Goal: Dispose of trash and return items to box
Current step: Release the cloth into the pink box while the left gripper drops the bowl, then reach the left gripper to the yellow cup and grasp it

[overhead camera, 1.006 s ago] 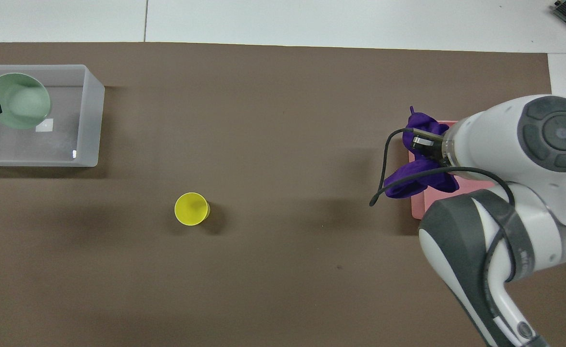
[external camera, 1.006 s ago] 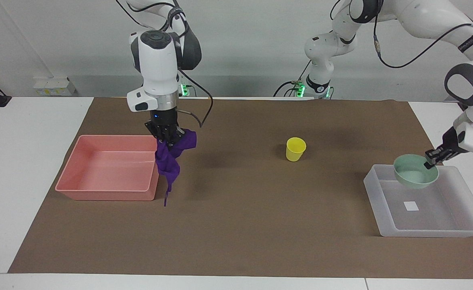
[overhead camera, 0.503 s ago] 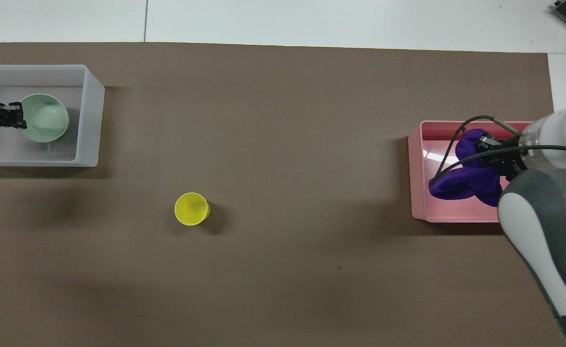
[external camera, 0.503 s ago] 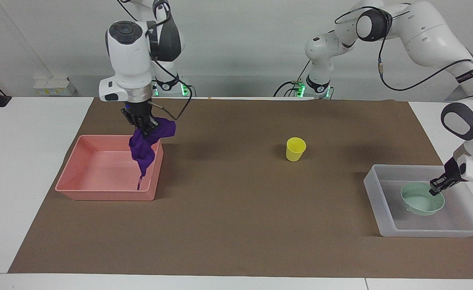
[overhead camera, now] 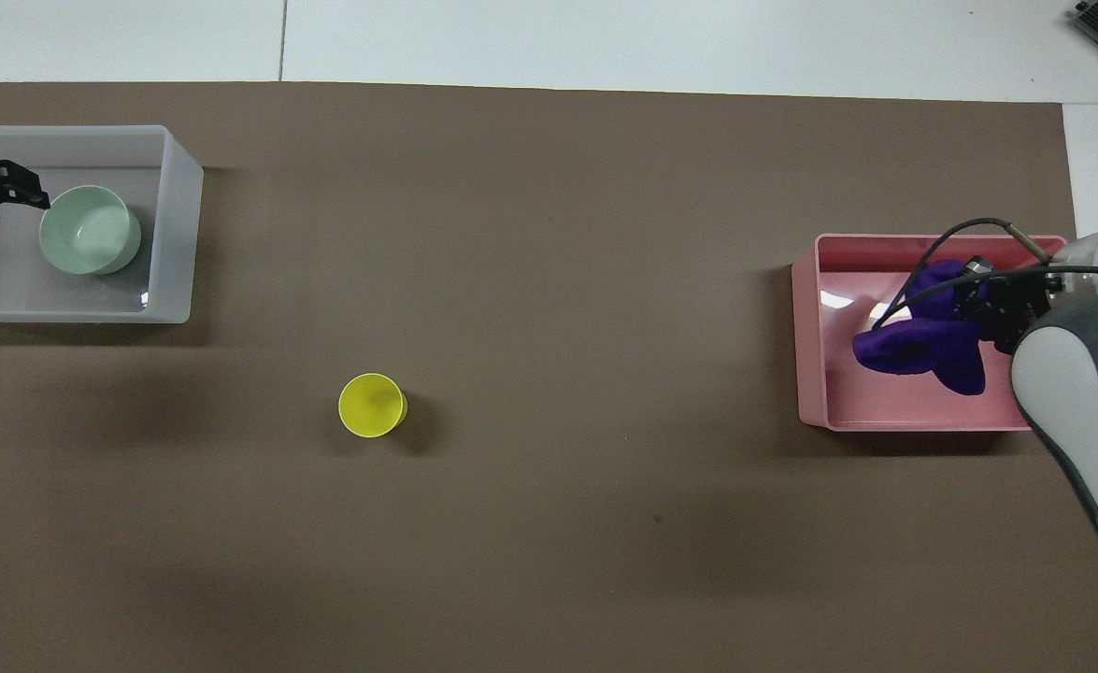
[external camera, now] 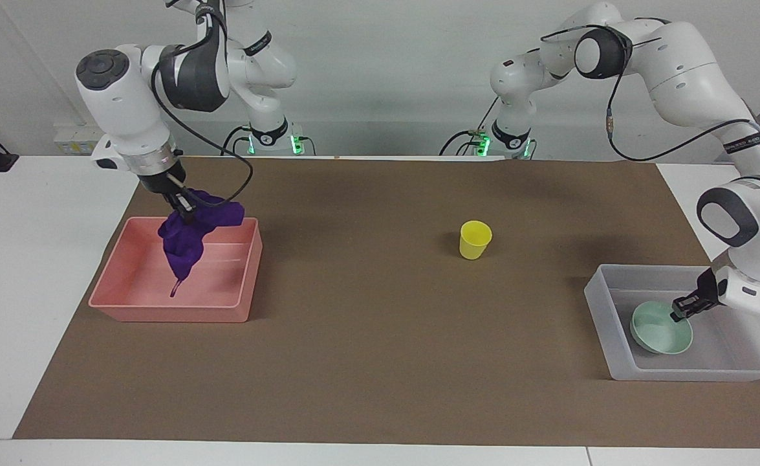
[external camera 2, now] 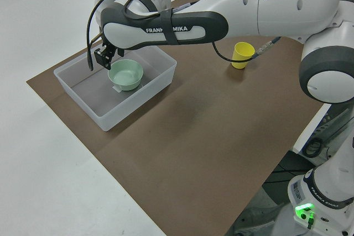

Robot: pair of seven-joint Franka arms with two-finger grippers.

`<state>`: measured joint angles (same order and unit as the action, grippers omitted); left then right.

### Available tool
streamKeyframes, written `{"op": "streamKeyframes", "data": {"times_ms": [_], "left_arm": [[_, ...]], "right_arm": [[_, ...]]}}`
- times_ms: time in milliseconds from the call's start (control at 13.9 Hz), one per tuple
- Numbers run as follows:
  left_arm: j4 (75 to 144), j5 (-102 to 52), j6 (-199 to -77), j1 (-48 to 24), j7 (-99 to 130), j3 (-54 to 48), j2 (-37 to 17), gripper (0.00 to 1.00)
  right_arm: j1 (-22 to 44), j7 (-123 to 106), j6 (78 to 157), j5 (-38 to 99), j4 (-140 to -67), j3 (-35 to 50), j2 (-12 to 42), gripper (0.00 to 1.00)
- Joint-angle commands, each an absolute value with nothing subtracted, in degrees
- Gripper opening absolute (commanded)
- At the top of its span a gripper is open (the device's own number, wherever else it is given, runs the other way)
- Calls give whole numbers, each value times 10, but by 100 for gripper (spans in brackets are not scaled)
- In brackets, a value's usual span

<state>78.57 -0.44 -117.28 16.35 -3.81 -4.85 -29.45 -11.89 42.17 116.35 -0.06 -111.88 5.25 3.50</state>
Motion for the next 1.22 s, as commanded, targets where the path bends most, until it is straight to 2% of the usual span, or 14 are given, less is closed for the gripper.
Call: {"op": "streamKeyframes", "data": {"times_ms": [0, 72, 144, 215, 359, 503, 575, 646, 934, 1149], "left_arm": [[804, -11, -1077, 115, -36, -43, -223, 100], [806, -10, -1013, 99, -38, -44, -204, 100], [807, -7, -958, 85, -37, -44, -191, 100], [819, -6, -924, 69, -34, -44, -170, 100], [901, -9, -916, 32, -29, -46, -106, 100], [998, -15, -930, -3, -26, -47, -34, 100], [1046, -31, -953, -22, -23, -47, -4, 100], [1098, -63, -995, -32, -24, -47, 18, 100], [1273, -84, -1198, -100, 0, -47, 37, 100], [1331, -91, -1320, -155, 77, -47, 23, 100]], "right_arm": [[-139, 413, 1216, 15, -1147, 59, 40, 0], [-145, 412, 1222, 15, -1150, 59, 41, 0], [-148, 409, 1222, 15, -1156, 59, 41, 6], [-149, 397, 1221, 15, -1156, 59, 41, 13], [-157, 361, 1217, 14, -1155, 58, 41, 31], [-160, 324, 1211, 7, -1150, 58, 40, 67], [-160, 323, 1209, 7, -1146, 58, 36, 80], [-158, 323, 1209, 7, -1145, 58, 33, 100], [-148, 301, 1207, 6, -1131, 62, -4, 100], [-125, 251, 1157, 4, -1070, 70, -7, 100]]}}
